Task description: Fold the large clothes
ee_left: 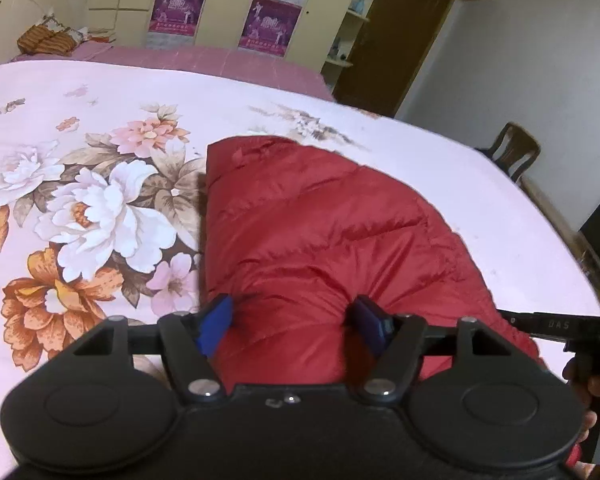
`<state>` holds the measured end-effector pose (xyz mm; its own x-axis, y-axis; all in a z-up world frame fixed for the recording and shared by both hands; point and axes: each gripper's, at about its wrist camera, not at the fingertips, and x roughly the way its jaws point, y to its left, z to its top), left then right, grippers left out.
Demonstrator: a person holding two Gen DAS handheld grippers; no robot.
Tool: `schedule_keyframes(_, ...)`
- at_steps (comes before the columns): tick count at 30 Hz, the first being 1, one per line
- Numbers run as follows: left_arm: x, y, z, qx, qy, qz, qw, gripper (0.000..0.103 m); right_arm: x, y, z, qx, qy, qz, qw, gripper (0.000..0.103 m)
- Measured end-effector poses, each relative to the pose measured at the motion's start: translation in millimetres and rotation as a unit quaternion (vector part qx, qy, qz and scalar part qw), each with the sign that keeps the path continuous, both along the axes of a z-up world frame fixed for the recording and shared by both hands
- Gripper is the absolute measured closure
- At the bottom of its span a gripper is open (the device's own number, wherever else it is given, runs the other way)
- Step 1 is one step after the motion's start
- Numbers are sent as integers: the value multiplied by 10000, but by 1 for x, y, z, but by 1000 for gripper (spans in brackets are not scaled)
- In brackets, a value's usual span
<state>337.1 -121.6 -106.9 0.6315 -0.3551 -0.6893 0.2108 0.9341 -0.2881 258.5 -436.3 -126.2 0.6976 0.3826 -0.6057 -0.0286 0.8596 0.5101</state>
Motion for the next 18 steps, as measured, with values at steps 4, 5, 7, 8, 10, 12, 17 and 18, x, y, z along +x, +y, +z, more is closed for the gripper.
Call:
schedule_keyframes(4,2,-9,-4,289,34,17,9996,36,4,1,-12,-11,150,9,9999,101)
schedule_keyframes(5,2,-10,-6,325,36,27,9995,36,5,3,-13,-5,142,21,9999,101)
schedule_keyframes(7,3,-11,-7,343,46,57,9994,36,6,6,-12,-91,121,64,9999,101)
schedule_keyframes(8,3,-11,-8,349,48,65,9994,36,5,7,-11,-111,125,73,9998,101)
schedule_keyframes(10,3,-12,-7,361,52,63,9993,36,4,6,-11,-78,146,68,9998,101)
schedule_keyframes(12,3,-12,-7,362,70,62,9993,35,2,2,-7,-30,165,-26,9999,101)
schedule_keyframes(17,2,-7,4,362,123,114,9992,19,-9,-14,10,208,90,-381,9990,93)
schedule_keyframes(18,-1,-4,8,301,83,120,9994,14,-14,-17,15,228,27,-476,9986,59)
